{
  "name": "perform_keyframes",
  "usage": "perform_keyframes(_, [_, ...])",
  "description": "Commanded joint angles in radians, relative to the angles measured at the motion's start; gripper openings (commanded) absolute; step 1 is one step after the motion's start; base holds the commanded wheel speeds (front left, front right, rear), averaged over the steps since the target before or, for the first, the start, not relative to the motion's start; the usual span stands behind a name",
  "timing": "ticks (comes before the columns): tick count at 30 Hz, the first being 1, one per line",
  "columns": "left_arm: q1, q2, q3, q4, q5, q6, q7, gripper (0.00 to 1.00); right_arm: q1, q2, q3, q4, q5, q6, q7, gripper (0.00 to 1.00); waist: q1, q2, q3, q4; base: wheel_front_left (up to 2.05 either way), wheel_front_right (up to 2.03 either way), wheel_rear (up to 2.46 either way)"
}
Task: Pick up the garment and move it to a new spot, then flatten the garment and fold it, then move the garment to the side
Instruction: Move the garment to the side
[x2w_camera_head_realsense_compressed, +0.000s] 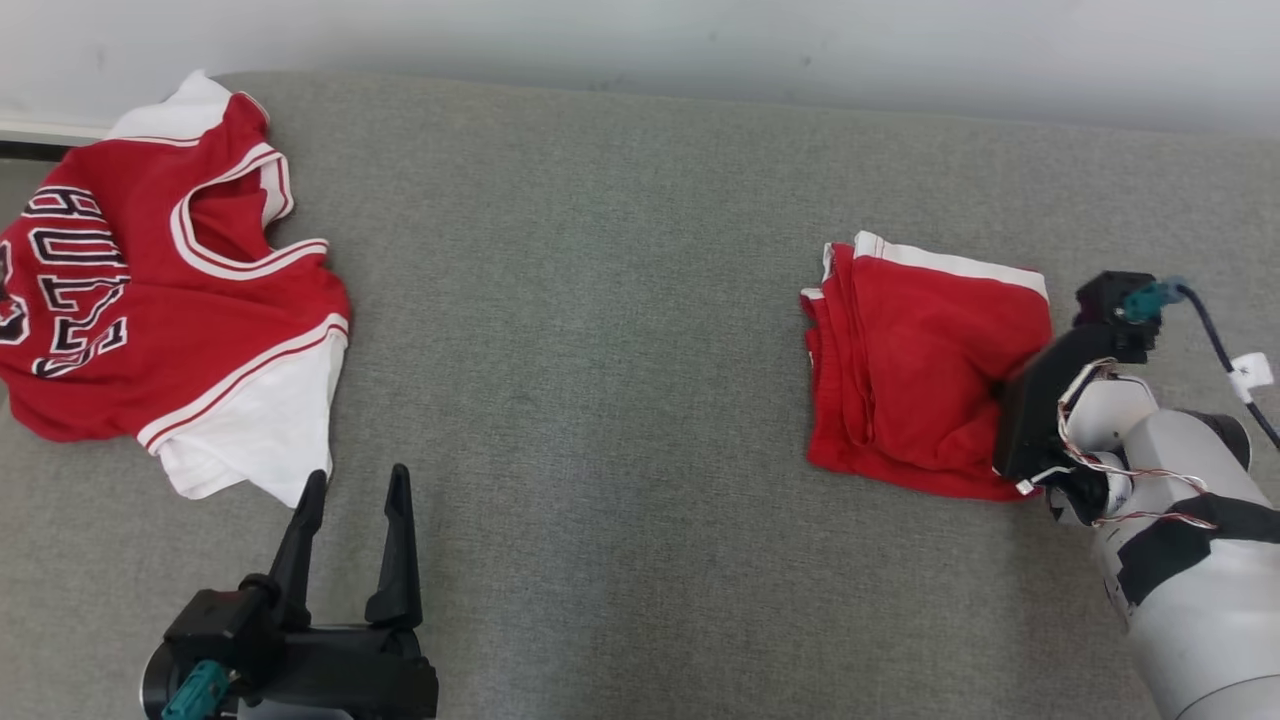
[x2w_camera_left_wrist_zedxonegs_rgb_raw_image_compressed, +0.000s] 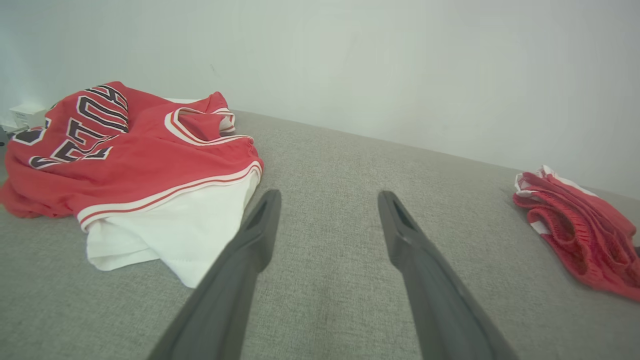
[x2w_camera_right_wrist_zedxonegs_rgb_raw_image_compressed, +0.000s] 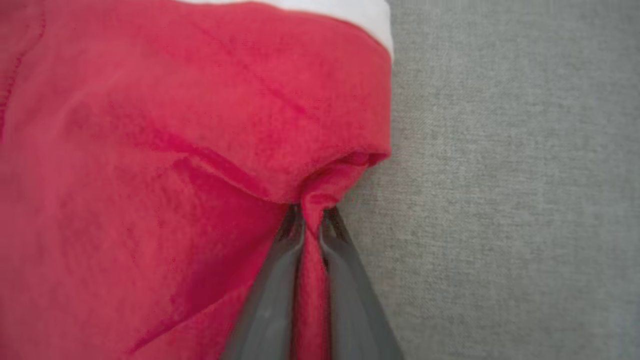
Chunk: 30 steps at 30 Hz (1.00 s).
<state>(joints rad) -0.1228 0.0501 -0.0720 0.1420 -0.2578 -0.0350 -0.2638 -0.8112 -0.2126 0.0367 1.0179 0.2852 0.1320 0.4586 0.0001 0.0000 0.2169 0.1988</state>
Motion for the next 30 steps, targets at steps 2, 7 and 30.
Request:
perform_keyframes(2, [-0.014, 0.0, 0.012, -0.003, 0.003, -0.002, -0.001, 1.0, 0.021, -0.005, 0.04, 0.004, -0.015, -0.003, 0.016, 0.0, -0.0001, 0.0, 0.01, -0.025, 0.0, 0.0, 0.0])
perform_keyframes(7, [-0.025, 0.0, 0.038, -0.017, 0.041, -0.012, -0.001, 1.0, -0.012, -0.048, 0.152, -0.066, -0.001, -0.003, 0.029, 0.0, -0.0001, 0.0, 0.034, -0.088, 0.0, 0.0, 0.0])
perform_keyframes(30, [-0.142, 0.05, 0.041, -0.142, 0.164, -0.068, -0.001, 1.0, -0.139, -0.466, 0.418, -0.177, -0.098, -0.003, -0.235, 0.0, -0.0001, 0.0, 0.246, -0.368, 0.0, 0.0, 0.0])
